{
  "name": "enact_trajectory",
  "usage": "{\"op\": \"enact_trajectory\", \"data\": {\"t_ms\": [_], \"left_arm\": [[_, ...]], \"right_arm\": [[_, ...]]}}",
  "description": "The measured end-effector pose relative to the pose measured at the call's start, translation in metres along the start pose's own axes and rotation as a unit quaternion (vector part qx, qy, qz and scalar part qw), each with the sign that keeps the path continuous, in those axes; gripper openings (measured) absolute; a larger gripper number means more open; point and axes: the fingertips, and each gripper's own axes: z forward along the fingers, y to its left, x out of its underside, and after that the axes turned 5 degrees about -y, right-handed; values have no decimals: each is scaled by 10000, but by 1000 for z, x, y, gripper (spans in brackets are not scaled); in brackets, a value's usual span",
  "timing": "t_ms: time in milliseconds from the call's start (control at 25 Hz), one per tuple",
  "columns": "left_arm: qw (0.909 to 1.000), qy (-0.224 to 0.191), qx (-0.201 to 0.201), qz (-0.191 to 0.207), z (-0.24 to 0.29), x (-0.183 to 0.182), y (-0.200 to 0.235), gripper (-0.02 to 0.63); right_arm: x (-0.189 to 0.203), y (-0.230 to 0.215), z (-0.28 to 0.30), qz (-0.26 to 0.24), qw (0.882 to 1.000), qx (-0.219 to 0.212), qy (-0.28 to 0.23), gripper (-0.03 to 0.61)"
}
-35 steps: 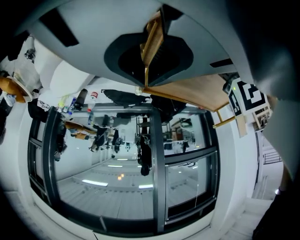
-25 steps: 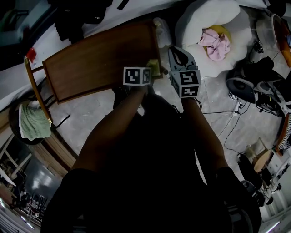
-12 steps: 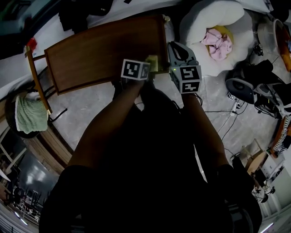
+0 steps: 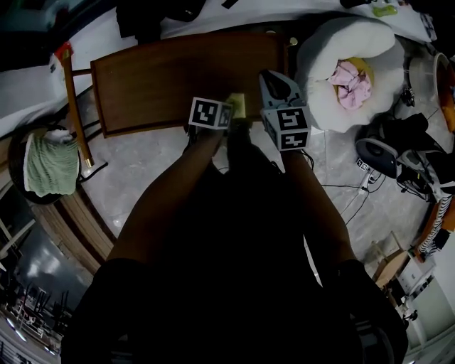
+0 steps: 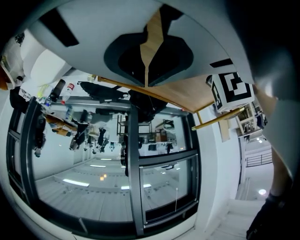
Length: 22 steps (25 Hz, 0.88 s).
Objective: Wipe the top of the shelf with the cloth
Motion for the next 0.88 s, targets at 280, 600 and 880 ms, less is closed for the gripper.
{"op": "enact_trajectory", "data": {"t_ms": [280,600,880], "left_arm": [[9999,30,-95,-44,-32,11,42,37],[9992,-174,-326,164,-64,16,102,37],[9987,-370,-361,-25,-100,23,145,37]], "right_arm": [[-13,47,27,-77,9996,-253,0,34],[-27,91,61,-121,9990,-424,-38,34],[-37,138,83,-195,9979,-621,-65,34]]}}
